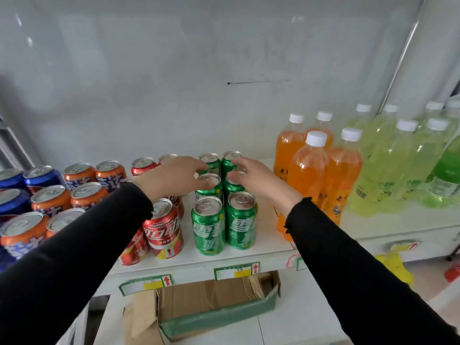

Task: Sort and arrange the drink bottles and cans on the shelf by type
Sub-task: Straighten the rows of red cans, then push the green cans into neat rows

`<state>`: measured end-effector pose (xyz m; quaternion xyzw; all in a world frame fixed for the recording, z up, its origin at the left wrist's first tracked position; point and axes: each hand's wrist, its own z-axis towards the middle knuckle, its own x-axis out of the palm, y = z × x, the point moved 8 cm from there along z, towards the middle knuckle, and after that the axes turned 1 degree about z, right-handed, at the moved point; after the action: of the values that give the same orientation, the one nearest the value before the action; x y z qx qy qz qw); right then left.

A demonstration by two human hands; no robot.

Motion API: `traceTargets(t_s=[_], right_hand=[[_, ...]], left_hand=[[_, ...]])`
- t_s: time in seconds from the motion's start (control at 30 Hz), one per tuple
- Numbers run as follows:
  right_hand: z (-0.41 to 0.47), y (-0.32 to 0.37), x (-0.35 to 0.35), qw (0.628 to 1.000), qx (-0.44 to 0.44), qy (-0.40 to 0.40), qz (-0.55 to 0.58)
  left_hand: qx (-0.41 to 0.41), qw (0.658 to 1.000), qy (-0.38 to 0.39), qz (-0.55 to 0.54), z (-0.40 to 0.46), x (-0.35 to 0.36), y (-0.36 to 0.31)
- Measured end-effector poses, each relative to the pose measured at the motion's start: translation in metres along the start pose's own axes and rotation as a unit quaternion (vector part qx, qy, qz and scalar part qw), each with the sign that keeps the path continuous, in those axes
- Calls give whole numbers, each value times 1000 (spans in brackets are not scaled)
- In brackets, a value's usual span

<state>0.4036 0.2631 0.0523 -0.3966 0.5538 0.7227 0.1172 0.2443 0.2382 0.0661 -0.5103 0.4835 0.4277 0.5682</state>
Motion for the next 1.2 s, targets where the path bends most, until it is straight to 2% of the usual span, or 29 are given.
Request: traceTargets(t_s=[0.1, 0.23, 0.43, 0.63, 0.8, 0.9, 1.07, 1.2], right_hand=[[-3, 2, 5, 998, 3, 17, -55], [-2, 2, -1, 991, 10, -28, -127], [8, 2, -1, 987, 2, -39, -155], [3, -8, 4, 998, -21, -32, -52], [-61, -3, -1, 976, -115, -127, 132], [-99, -30, 19, 956, -116, -168, 211], [-107, -66, 58, 968, -69, -145, 193], [-100, -71, 67, 974, -69, -128, 172]], left_hand=[[-1, 1000, 13, -25, -2, 7, -5], [-31, 999, -18, -12, -1, 10, -8], [-56, 998, -36, -18, 1, 11, -10], [-76, 993, -56, -69, -10, 10, -4], [-44, 966, -190, -171, -68, -15, -24], [-48, 952, -226, -198, -107, 3, -38], [-95, 952, -243, -162, -119, 38, -42], [-96, 954, -246, -141, -115, 38, -42]])
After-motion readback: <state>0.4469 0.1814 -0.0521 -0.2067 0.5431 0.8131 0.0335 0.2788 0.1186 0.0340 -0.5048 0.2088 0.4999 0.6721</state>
